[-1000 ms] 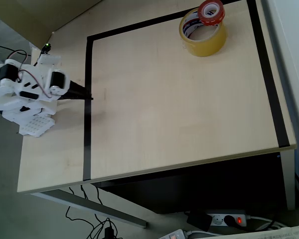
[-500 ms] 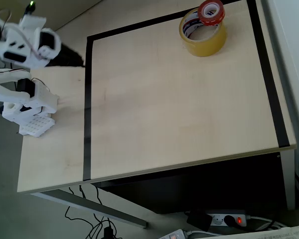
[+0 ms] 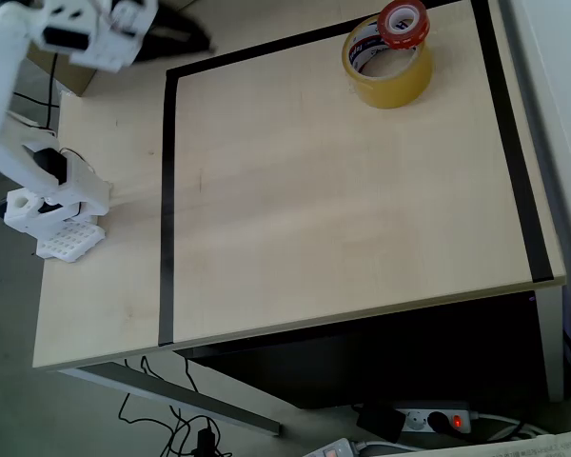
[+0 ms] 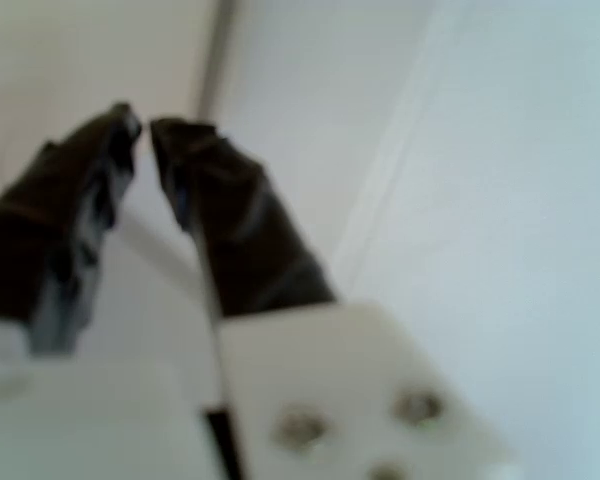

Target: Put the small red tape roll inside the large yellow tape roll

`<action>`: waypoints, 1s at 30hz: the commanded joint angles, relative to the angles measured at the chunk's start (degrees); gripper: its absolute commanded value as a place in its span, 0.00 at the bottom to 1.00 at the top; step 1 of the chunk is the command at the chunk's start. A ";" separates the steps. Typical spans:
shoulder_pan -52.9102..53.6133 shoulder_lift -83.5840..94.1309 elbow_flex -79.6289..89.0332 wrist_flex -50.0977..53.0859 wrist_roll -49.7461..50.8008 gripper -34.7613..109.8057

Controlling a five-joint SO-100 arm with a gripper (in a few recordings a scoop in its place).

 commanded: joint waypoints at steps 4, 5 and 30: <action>-2.55 -14.15 -27.16 -7.12 -0.44 0.24; -2.99 -15.82 -29.09 -8.09 -0.44 0.24; -4.75 -43.15 -40.43 -40.25 0.00 0.24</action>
